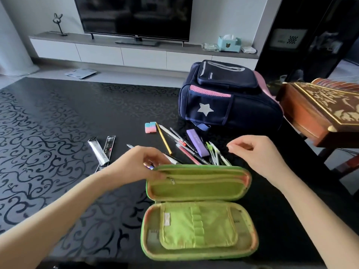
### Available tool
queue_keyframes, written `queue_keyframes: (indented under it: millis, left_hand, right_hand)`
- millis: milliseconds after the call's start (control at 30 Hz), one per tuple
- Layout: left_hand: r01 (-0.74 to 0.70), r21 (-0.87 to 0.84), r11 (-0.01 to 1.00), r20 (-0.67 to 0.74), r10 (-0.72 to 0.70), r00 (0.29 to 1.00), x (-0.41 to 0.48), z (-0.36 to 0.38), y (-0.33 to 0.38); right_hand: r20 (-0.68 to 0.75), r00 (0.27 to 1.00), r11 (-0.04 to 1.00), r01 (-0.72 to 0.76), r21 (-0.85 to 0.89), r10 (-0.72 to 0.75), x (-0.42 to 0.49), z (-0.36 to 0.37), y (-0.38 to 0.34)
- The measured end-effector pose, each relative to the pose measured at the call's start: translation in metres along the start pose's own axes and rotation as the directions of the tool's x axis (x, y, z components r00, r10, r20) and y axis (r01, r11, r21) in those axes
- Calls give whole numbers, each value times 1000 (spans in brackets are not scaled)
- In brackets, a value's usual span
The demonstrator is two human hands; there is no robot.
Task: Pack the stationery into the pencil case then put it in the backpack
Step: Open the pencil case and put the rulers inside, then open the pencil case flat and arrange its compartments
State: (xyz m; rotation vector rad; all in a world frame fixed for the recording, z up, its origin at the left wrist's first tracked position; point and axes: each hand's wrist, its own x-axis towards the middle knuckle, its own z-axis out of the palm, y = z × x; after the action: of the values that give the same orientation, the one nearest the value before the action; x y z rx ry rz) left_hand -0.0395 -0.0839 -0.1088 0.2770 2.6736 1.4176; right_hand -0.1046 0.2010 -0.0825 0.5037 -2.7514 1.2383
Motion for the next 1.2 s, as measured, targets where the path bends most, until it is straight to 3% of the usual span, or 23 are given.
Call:
queue_keyframes:
  millis: [100,200,333,467,667,767,833,933,1000,1067,1200]
  left_hand:
    - [-32,-55,998,166,41,985,-23,-9,1]
    - [-104,2,995,209,102,973,-29,-8,-4]
    - [-136,9,991,241,130,962,-28,-4,-5]
    - [-132,-51,990,260,141,955,-32,-2,-5]
    - [-99,-13,995,300,98,949,-32,-2,12]
    - [-77,9,997,309,71,949,-34,-3,14]
    - [-72,-3,997,292,70,954,-35,-2,13]
    - [-64,-9,998,279,64,958,-35,-2,15]
    - [-44,-3,999,283,43,958,-35,-2,14]
    - [-53,-27,998,260,58,964,-36,-3,12]
    - [-37,-37,999,226,44,973,-40,-5,10]
  right_hand:
    - [194,981,984,49,-171,-15,31,20,-9]
    - [463,886,926,153,-345,26,57,55,-18]
    - [604,789,833,257,-489,112,78,89,-23]
    - [625,763,763,304,-570,163,73,114,-22]
    - [430,900,672,276,-687,68,64,125,-19]
    - [366,929,670,240,-703,51,61,125,-16]
    - [337,941,661,275,-698,-36,60,126,-14]
    - [386,911,656,382,-651,-147,56,126,-16]
    - [482,873,685,394,-613,-70,50,124,-20]
    - [566,824,638,426,-641,19,43,122,-17]
    - [608,794,580,496,-646,0,28,107,-5]
